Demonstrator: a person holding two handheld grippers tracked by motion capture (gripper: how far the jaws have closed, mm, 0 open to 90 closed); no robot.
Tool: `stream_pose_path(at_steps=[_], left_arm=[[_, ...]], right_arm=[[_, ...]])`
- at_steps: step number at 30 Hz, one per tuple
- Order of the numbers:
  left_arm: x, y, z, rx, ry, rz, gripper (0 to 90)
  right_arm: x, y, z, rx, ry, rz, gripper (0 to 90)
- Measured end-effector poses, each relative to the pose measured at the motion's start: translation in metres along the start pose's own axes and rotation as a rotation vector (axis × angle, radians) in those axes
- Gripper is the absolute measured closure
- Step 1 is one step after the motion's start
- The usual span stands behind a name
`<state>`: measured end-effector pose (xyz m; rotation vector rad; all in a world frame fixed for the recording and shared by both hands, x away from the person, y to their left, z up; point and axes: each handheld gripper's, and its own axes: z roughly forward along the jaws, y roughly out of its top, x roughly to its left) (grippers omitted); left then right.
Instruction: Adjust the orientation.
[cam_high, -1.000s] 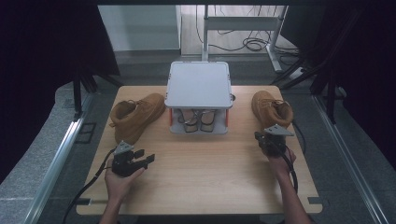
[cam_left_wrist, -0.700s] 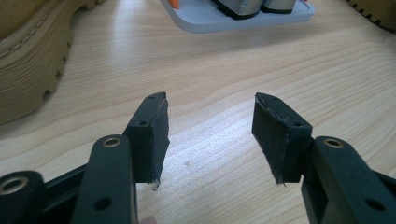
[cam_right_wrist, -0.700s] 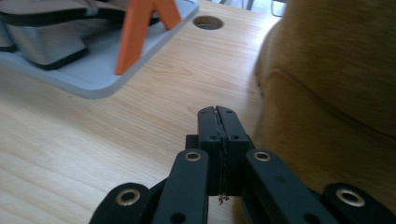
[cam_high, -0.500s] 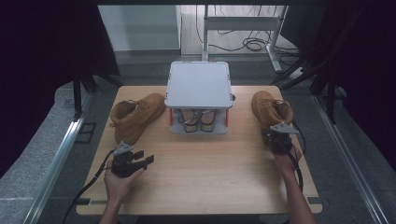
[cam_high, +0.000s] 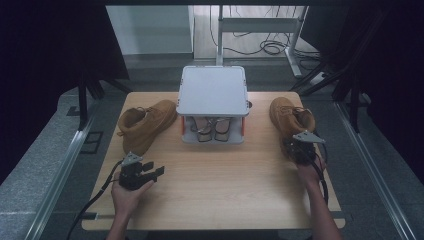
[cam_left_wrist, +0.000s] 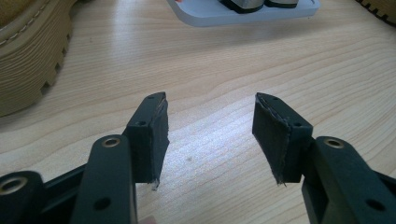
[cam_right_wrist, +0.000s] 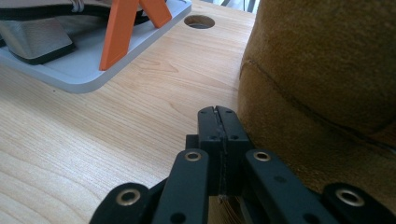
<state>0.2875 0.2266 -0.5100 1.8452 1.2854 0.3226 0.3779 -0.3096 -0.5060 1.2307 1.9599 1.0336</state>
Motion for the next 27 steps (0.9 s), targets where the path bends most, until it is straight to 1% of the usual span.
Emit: stream_pose_path(at_steps=[9, 11, 13, 15, 16, 19, 23, 25, 27], left_arm=[[0.0013, -0.0003, -0.0003, 0.003, 0.008, -0.002, 46.0], [0.0013, -0.0001, 0.0003, 0.002, 0.010, -0.002, 46.0], [0.0017, -0.0002, 0.0006, -0.002, 0.001, -0.010, 46.1], [0.0019, -0.0004, 0.0007, 0.001, 0.004, -0.009, 46.1], [0.0019, -0.0005, 0.0005, 0.000, 0.003, -0.014, 46.1], [0.0027, 0.0002, -0.0008, -0.006, 0.006, -0.014, 46.1], [0.0027, 0.0003, -0.0020, -0.009, 0.005, -0.017, 46.1], [0.0030, 0.0002, -0.0023, -0.008, 0.007, -0.014, 46.1], [0.0028, 0.0001, -0.0024, -0.009, 0.007, -0.014, 46.1]], right_arm=[[-0.0021, -0.0010, -0.0025, 0.013, 0.011, -0.012, 89.9], [-0.0020, -0.0009, -0.0017, 0.013, 0.019, 0.006, 89.9], [0.0001, -0.0006, 0.0004, 0.019, 0.014, 0.001, 89.8], [0.0015, -0.0025, 0.0048, 0.043, 0.019, 0.017, 89.8], [0.0017, -0.0042, 0.0069, 0.057, 0.022, 0.021, 89.8], [-0.0013, -0.0055, 0.0062, 0.035, 0.027, 0.040, 89.9], [-0.0004, -0.0045, 0.0044, 0.046, 0.014, -0.009, 89.9], [-0.0021, -0.0048, 0.0029, 0.047, 0.015, -0.002, 89.9], [-0.0053, -0.0061, 0.0007, 0.051, 0.008, -0.004, 90.0]])
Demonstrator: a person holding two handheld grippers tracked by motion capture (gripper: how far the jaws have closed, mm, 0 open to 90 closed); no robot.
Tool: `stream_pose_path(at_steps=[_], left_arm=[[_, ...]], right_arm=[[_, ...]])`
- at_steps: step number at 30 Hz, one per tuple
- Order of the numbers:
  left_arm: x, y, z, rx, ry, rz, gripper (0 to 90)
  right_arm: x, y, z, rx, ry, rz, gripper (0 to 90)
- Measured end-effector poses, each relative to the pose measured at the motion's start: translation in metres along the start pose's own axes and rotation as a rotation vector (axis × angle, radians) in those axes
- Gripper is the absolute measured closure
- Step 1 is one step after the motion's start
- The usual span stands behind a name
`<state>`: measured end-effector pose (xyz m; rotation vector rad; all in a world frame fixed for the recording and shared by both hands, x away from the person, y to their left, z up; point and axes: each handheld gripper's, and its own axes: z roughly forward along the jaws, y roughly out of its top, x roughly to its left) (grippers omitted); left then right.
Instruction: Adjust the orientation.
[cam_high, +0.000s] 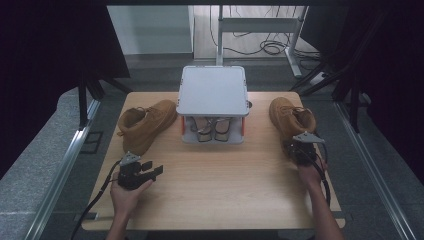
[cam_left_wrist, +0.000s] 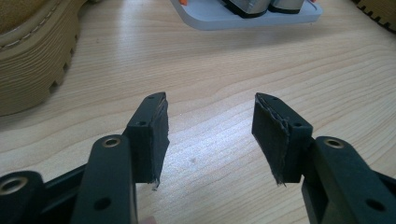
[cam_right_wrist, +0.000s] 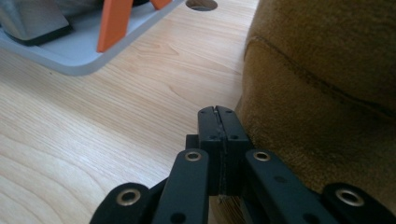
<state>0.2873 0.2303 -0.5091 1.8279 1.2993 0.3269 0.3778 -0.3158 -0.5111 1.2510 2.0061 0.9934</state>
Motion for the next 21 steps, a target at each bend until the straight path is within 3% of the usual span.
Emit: stream_pose_path(at_steps=[7, 12, 19, 21], left_arm=[[0.000, 0.000, 0.000, -0.004, 0.000, -0.005, 46.1], [0.000, 0.000, 0.000, -0.006, 0.003, -0.006, 46.1], [0.001, 0.001, -0.001, -0.005, 0.006, -0.008, 46.1], [0.002, 0.001, -0.001, -0.004, 0.010, -0.008, 46.1]], right_arm=[[-0.014, -0.008, -0.010, -0.012, -0.001, 0.038, 89.9], [-0.018, -0.009, -0.012, -0.010, -0.003, 0.033, 90.0], [-0.027, -0.012, -0.018, 0.002, -0.044, 0.031, 89.9], [-0.032, -0.014, -0.020, -0.007, -0.041, 0.054, 90.0]])
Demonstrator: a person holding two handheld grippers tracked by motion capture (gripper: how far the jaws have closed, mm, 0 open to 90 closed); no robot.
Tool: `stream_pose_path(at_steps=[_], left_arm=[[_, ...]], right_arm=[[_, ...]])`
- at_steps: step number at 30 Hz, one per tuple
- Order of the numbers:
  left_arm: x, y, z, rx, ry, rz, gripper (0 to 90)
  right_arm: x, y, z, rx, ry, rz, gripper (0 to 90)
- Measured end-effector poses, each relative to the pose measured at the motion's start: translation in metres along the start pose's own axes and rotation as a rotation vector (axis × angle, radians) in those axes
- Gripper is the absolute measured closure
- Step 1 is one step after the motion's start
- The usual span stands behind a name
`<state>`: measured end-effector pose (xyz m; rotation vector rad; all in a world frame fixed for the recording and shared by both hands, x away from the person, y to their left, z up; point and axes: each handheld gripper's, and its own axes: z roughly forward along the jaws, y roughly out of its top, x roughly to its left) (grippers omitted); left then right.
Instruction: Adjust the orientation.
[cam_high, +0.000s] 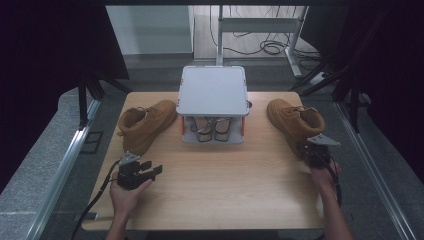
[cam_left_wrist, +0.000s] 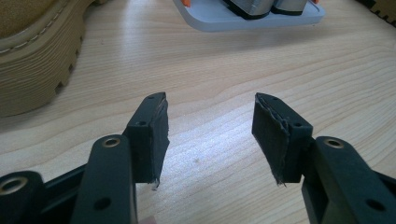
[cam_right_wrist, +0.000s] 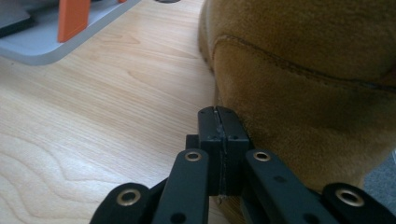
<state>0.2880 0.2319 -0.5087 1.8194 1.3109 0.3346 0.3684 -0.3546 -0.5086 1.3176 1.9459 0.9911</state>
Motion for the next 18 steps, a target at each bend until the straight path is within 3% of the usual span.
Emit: stream_pose_path(at_steps=[9, 18], left_arm=[[0.002, 0.001, -0.003, -0.010, 0.006, -0.002, 46.1], [0.005, 0.004, -0.009, -0.033, 0.005, -0.014, 46.1]], right_arm=[[0.000, -0.001, 0.000, 0.005, 0.001, -0.002, 89.9], [0.011, 0.006, -0.011, -0.056, 0.077, 0.007, 89.8]])
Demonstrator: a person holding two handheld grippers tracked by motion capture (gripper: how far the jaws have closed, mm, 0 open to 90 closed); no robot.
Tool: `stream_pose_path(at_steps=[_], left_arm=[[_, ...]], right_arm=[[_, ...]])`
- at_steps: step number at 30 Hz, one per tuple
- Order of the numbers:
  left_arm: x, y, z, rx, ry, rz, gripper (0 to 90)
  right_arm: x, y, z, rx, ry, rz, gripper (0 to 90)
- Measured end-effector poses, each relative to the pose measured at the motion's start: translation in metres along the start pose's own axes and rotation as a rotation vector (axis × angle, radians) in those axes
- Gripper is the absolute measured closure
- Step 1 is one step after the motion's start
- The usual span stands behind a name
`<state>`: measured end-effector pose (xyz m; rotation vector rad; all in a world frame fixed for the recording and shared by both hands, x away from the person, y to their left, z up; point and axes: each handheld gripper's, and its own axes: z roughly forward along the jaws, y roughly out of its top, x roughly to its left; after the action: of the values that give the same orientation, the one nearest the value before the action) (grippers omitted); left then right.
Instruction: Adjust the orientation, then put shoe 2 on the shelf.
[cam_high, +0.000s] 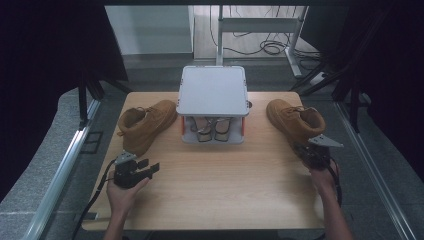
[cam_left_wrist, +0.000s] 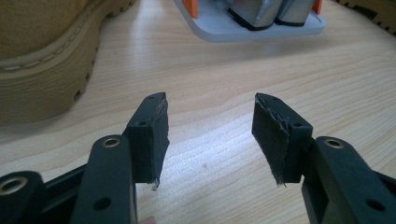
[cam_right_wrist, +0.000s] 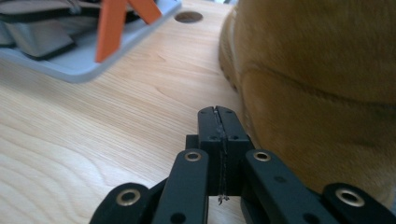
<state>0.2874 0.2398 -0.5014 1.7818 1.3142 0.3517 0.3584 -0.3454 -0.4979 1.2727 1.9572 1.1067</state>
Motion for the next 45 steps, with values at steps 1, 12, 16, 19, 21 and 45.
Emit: stream_pose_path(at_steps=[1, 12, 16, 19, 21, 45], left_arm=[[0.000, 0.000, 0.000, -0.001, 0.000, -0.001, 46.0], [0.003, 0.006, -0.011, -0.033, 0.009, 0.015, 46.1], [0.003, 0.013, -0.022, -0.063, 0.018, 0.028, 46.1], [0.005, 0.021, -0.033, -0.094, 0.023, 0.034, 46.0], [0.006, 0.026, -0.038, -0.115, 0.027, 0.036, 46.1], [0.037, 0.093, -0.073, -0.181, 0.113, 0.067, 44.3]], right_arm=[[0.002, 0.001, -0.001, -0.008, 0.006, -0.001, 89.8], [0.012, 0.012, -0.009, -0.042, 0.043, -0.019, 89.7], [0.015, 0.017, -0.012, -0.063, 0.062, -0.016, 88.9], [0.015, 0.022, -0.016, -0.070, 0.070, -0.014, 88.6], [0.015, 0.025, -0.019, -0.076, 0.075, -0.016, 87.4], [0.003, 0.060, -0.048, -0.129, 0.063, -0.028, 55.6]])
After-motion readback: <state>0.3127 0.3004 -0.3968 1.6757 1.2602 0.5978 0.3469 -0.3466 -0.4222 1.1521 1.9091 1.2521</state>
